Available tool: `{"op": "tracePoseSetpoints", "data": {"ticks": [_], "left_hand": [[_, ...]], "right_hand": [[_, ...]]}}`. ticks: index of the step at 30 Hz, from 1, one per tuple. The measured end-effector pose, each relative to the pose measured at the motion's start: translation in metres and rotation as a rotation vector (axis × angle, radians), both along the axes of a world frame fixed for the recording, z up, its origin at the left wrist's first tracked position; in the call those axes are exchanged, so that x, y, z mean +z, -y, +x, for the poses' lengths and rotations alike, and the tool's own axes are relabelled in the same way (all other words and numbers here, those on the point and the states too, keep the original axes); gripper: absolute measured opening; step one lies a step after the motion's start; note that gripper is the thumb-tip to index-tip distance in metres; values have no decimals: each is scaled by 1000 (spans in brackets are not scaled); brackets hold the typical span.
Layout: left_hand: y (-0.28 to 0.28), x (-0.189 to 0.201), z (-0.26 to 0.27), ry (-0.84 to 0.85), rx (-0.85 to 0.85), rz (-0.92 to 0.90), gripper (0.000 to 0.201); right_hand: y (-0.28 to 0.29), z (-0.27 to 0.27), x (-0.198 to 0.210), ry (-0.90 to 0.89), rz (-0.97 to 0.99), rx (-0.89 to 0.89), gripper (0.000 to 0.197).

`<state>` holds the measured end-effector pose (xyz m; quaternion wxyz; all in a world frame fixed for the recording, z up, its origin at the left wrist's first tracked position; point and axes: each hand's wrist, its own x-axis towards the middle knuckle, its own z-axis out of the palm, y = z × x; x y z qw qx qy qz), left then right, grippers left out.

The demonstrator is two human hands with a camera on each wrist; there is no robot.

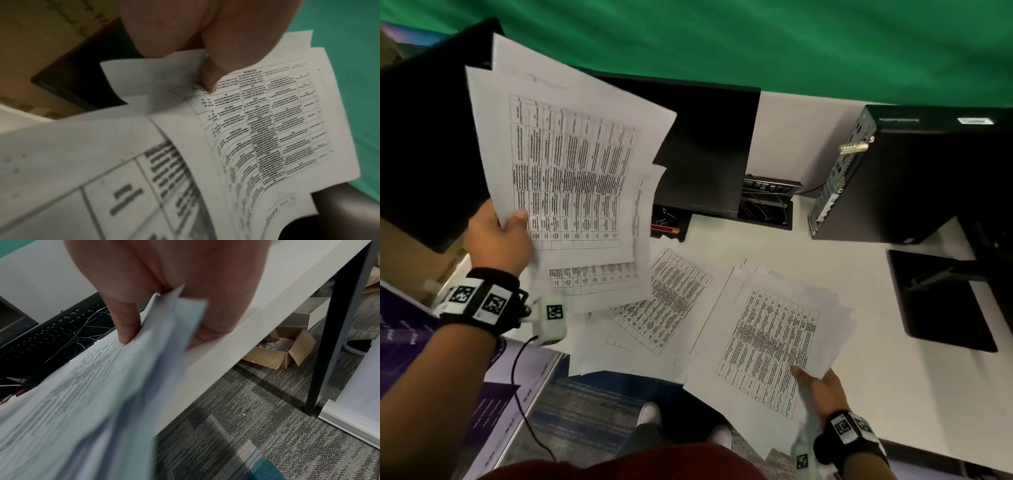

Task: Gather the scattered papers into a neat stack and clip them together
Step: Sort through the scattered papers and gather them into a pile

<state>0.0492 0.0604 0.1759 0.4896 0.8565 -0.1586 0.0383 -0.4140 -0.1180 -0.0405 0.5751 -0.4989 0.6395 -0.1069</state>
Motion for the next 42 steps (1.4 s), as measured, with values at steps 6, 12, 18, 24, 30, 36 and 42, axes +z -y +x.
{"op": "tracePoseSetpoints", "data": {"ticks": [6,12,18,24,30,36,42], "left_hand": [[27,-28,-38,-308,-312,26,41],[55,-120,-103,-577,-480,377,61],[82,-162,-172,-502,-663,548,71],[96,-185,-191,-358,-955,730,53],[92,-194,-159,-154,-833,771,46],[62,-190,-64,-319,-262,997,86],[46,-209,-47,-325,-232,1134,108]], "right_hand": [[-1,-1,-6,-13,-33,29,55],[-1,-1,-8,-12,-41,3,41],[-2,0,-6,74,-49,-43,75],[-3,0,-5,106,-15,-38,64],[-1,-2,-18,77,3,-60,50],[-1,0,-11,60,15,-84,39],[2,2,-19,-5,27,-46,54]]}}
